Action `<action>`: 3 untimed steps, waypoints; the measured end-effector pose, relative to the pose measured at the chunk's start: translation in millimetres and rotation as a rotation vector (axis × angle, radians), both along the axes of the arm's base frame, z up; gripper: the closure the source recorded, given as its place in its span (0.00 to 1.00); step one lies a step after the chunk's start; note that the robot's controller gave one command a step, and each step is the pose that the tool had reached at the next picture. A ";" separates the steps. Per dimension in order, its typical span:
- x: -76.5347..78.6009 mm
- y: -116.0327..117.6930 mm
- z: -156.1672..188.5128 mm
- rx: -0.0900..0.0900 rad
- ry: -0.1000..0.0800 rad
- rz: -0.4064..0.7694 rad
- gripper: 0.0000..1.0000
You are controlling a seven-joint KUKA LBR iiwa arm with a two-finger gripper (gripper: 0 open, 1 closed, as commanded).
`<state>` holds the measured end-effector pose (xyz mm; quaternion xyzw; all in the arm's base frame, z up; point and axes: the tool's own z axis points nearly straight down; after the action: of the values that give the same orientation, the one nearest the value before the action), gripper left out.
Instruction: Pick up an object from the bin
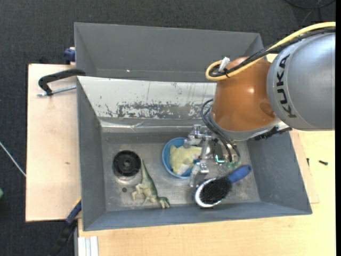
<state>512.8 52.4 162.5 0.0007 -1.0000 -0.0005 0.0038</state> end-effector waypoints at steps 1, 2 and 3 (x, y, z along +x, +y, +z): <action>11.5 58.2 41.0 0.004 -0.019 0.048 0.00; 24.2 -51.4 -57.7 -0.004 -0.002 -0.016 0.00; 25.6 -45.5 -53.1 0.001 -0.009 -0.008 1.00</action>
Offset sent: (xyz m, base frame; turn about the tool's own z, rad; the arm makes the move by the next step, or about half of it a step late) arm 0.0097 0.0533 0.0378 -0.0406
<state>538.3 7.0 109.4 -0.0034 -1.0000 -0.0008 -0.0008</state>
